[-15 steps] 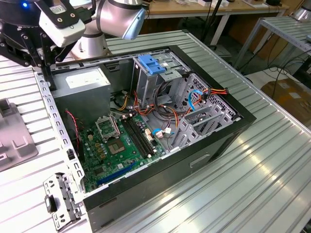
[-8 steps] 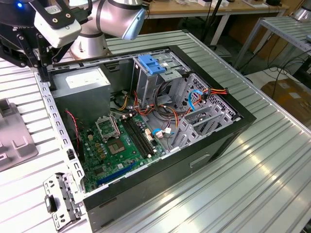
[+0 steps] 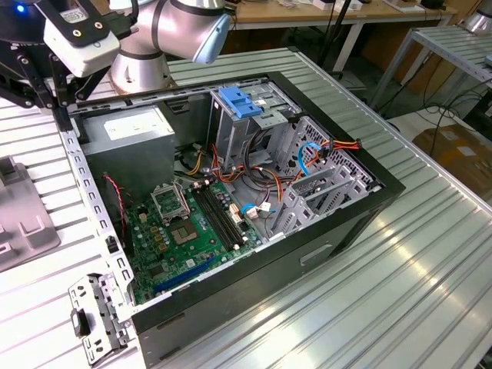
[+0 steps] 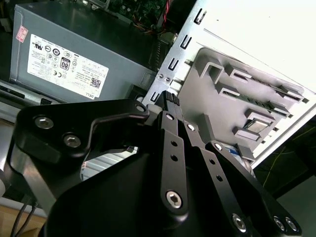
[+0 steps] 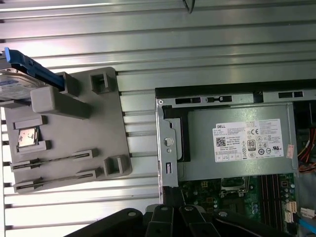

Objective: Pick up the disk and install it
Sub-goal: 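Reach for the disk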

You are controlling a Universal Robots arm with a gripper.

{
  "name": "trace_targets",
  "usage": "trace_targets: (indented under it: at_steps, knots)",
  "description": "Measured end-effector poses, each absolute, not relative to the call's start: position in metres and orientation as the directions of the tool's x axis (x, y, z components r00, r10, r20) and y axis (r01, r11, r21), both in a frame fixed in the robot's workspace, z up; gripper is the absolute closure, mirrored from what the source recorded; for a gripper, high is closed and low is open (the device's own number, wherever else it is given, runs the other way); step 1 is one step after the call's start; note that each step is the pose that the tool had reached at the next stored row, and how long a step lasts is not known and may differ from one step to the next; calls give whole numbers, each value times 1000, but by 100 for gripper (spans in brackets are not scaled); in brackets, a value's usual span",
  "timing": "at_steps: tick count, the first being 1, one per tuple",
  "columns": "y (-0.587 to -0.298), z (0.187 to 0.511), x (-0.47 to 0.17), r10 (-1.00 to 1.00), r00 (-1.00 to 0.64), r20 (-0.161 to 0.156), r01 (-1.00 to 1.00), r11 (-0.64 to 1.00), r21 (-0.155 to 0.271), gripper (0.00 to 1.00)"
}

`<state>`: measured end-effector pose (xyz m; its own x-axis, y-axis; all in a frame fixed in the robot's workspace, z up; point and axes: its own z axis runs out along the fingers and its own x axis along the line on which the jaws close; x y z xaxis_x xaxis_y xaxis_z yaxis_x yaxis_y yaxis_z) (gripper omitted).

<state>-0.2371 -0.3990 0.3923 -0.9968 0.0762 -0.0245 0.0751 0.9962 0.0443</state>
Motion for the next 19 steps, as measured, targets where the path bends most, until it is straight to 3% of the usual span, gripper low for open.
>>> trace_targets:
  at_steps: [19]
  knots:
    - [-399, 392, -257, 76, -997, -24, 75, 996, 44, 89]
